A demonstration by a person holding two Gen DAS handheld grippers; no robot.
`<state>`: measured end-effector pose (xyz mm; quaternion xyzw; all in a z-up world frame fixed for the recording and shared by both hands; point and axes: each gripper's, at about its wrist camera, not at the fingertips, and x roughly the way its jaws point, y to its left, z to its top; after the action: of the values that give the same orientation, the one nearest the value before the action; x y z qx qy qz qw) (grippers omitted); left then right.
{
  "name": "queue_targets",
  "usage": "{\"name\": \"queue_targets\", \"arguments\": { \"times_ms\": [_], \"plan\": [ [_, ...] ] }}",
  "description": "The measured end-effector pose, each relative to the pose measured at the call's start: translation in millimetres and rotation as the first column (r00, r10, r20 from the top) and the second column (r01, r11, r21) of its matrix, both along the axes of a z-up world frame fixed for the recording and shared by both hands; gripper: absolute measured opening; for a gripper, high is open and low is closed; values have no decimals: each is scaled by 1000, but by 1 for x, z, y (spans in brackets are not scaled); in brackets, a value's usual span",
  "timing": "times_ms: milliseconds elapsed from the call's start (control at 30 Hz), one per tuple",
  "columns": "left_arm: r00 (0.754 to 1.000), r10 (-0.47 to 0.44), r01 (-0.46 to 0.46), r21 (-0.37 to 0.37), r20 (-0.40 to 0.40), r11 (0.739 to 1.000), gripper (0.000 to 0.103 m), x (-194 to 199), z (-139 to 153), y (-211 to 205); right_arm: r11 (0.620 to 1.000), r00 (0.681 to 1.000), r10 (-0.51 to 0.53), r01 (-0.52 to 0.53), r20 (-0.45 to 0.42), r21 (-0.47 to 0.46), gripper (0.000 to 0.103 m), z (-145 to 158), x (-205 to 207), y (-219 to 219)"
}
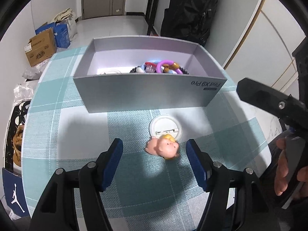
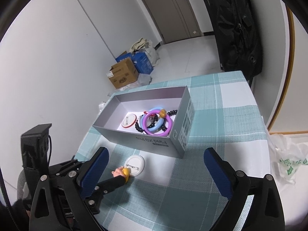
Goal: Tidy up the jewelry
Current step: 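Withdraw both grippers and bring the left gripper to the doll head, then grasp the doll head with the left gripper while the right grasps the white badge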
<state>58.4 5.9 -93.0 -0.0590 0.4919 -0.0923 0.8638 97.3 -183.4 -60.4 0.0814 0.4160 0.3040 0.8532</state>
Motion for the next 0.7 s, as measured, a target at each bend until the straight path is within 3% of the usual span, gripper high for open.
{"name": "queue_targets", "arguments": {
  "times_ms": [167,300,433,567,700],
  "plan": [
    [1000,9,-8,25,-14,1000,63,3,-2,-2,1000,999,16,-15,-29,24,100,-3,2,0],
    [1000,-11,12,53,-18,999,61,3,-3,-8,1000,1000,15,-15,-21,-21,100,-6,2,5],
    [999,-18,24,153,-37,988,49,3,-4,-17,999,999,10,-12,-44,-47,100,-13,4,7],
    [998,-43,48,139,-41,989,29,3,-2,-17,997,998,-5,0,-56,-83,100,-20,5,5],
    [996,-81,85,98,-49,992,29,1,-2,-17,993,997,-36,27,-68,-118,100,-26,7,4]
  ]
}}
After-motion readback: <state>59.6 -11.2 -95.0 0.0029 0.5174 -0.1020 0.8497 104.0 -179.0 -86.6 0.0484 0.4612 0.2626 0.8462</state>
